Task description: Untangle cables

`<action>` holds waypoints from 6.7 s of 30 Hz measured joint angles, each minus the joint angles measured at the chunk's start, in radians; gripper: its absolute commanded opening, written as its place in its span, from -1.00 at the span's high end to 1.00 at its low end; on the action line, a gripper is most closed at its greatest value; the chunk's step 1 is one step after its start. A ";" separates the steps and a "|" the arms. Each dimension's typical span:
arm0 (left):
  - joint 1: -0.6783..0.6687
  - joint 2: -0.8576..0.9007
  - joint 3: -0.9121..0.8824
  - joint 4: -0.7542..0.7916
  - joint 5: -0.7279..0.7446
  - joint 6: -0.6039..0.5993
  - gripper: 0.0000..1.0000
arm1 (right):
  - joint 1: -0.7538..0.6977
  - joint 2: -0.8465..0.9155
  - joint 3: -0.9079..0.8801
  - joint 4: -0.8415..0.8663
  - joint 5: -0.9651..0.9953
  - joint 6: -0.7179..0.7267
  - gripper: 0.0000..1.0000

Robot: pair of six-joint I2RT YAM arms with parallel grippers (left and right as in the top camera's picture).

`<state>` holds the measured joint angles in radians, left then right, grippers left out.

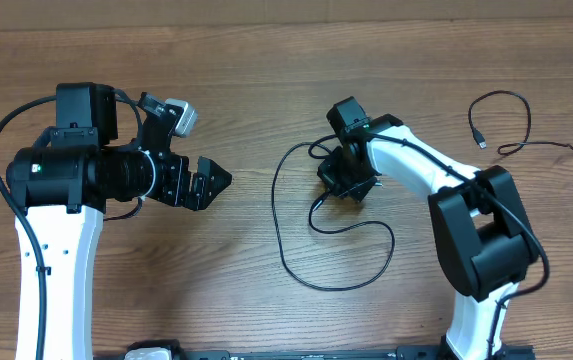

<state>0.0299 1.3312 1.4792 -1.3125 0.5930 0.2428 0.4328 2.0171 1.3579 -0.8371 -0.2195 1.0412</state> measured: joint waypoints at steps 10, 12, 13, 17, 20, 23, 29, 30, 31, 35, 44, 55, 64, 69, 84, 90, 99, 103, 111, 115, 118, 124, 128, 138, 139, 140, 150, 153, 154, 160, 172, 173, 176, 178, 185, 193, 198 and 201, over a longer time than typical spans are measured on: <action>0.000 0.000 0.000 0.000 0.000 0.000 -0.99 | -0.101 -0.238 -0.005 0.041 -0.001 -0.137 0.92; 0.000 0.000 0.000 0.000 0.000 0.000 -0.99 | -0.130 -0.250 -0.005 0.059 -0.002 -0.165 0.92; 0.000 0.000 0.000 0.000 0.000 0.000 -0.99 | -0.143 -0.253 -0.005 0.071 -0.003 -0.183 0.92; 0.000 0.000 0.000 0.000 0.000 0.000 -0.99 | -0.196 -0.253 -0.006 0.149 -0.019 -0.277 0.92; 0.000 0.000 0.000 0.000 0.000 0.000 -0.99 | -0.232 -0.253 -0.006 0.257 -0.035 -0.336 0.92; 0.000 0.000 0.000 0.000 0.000 0.000 -0.99 | -0.283 -0.253 -0.006 0.388 -0.043 -0.367 0.92; 0.000 0.000 0.000 0.000 0.000 0.000 -0.99 | -0.398 -0.253 0.010 0.586 -0.043 -0.412 0.92; 0.000 0.000 0.000 0.000 0.000 0.000 -0.99 | -0.414 -0.253 0.018 0.609 -0.042 -0.427 0.92; 0.000 0.000 0.000 0.000 0.000 0.000 -0.99 | -0.430 -0.253 0.033 0.628 -0.033 -0.447 0.92; 0.000 0.000 0.000 0.000 0.000 0.000 -0.99 | -0.476 -0.254 0.088 0.671 0.037 -0.493 0.92; 0.000 0.000 0.000 0.000 0.000 0.000 -0.99 | -0.530 -0.256 0.103 0.745 0.132 -0.562 0.90; 0.000 0.000 0.000 0.001 0.000 0.000 -0.99 | -0.528 -0.079 0.116 0.389 0.156 -0.597 -1.00; 0.000 0.000 0.000 0.001 0.000 0.000 -0.99 | -0.522 -0.327 0.173 -0.014 0.102 -0.657 -0.87; 0.000 0.000 0.000 0.001 0.000 0.000 -0.99 | -0.478 -0.382 0.170 -0.124 0.055 -0.867 -0.90; 0.000 0.000 0.000 0.001 0.000 0.000 -0.99 | -0.447 -0.177 -0.065 0.106 0.006 -1.083 -0.30; 0.000 0.000 0.000 0.001 0.000 0.000 -0.99 | -0.437 -0.143 -0.108 0.314 -0.016 -1.091 0.92; 0.000 0.000 0.000 0.000 0.000 0.000 -0.99 | -0.438 -0.137 -0.006 0.573 -0.020 -0.988 0.92; 0.000 0.000 0.000 0.001 0.000 0.000 -0.99 | -0.438 -0.137 0.131 0.639 -0.020 -0.964 0.92; 0.000 0.000 0.000 0.001 0.000 0.000 -0.99 | -0.438 -0.105 0.192 0.690 0.014 -0.882 0.36; 0.000 0.000 0.000 0.000 0.000 0.000 -0.99 | -0.435 0.003 0.192 0.601 0.018 -0.865 -1.00; 0.000 0.000 0.000 0.000 0.000 0.000 -0.99 | -0.433 0.048 0.182 0.573 0.027 -0.860 -1.00; 0.000 0.000 0.000 0.001 0.000 0.000 -0.99 | -0.461 0.017 0.181 0.470 0.132 -0.747 -0.30; 0.000 0.000 0.000 0.001 0.000 0.000 -0.99 | -0.524 0.012 0.182 0.337 0.208 -0.526 -0.24; 0.000 0.000 0.000 0.001 0.000 0.000 -0.99 | -0.549 0.083 0.182 0.336 0.348 -0.182 0.02; 0.000 0.000 0.000 0.001 0.000 0.000 -0.99 | -0.546 0.095 0.182 0.319 0.356 -0.161 0.00; 0.000 0.000 0.000 0.001 0.000 0.000 -0.99 | -0.544 0.106 0.182 0.299 0.366 -0.134 -0.01; 0.000 0.000 0.000 0.002 0.000 0.000 -0.99 | -0.543 0.154 0.182 0.315 0.444 -0.026 0.28; 0.000 0.000 0.000 0.002 0.000 0.000 -0.99 | -0.542 0.183 0.183 0.327 0.418 -0.026 0.39; 0.000 0.000 0.000 0.002 0.000 0.000 -0.99 | -0.539 0.184 0.191 0.327 0.406 -0.026 0.43; 0.000 0.000 0.000 0.002 0.000 0.000 -0.99 | -0.517 0.212 0.214 0.334 0.385 -0.037 0.92; 0.000 0.000 0.000 0.002 0.000 0.000 -0.99 | -0.457 0.159 0.217 0.326 0.309 -0.354 -1.00; 0.000 0.000 0.000 0.002 0.000 0.000 -0.99 | -0.445 0.151 0.218 0.305 0.308 -0.366 -1.00; 0.000 0.000 0.000 0.002 0.000 0.000 -0.99 | -0.415 0.127 0.220 0.220 0.327 -0.393 -1.00; 0.000 0.000 0.000 0.002 0.000 0.000 -0.99 | -0.409 0.102 0.220 0.142 0.359 -0.398 -1.00; 0.000 0.000 0.000 0.002 0.000 0.000 -0.99 | -0.419 -0.154 0.220 -0.181 0.381 -0.400 -1.00; 0.000 0.000 0.000 0.002 0.000 0.000 -0.99 | -0.231 -0.467 0.232 -0.405 0.384 -0.364 -1.00; 0.000 0.000 0.000 0.002 0.000 0.000 -0.99 | -0.068 -0.580 0.221 -0.494 0.401 -0.357 -1.00; 0.000 0.000 0.000 0.003 0.000 0.000 -0.99 | -0.008 -0.661 0.219 -0.602 0.449 -0.302 -1.00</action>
<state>0.0299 1.3312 1.4792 -1.3098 0.5930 0.2428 0.4252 1.3560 1.5772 -1.4387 0.2298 0.7395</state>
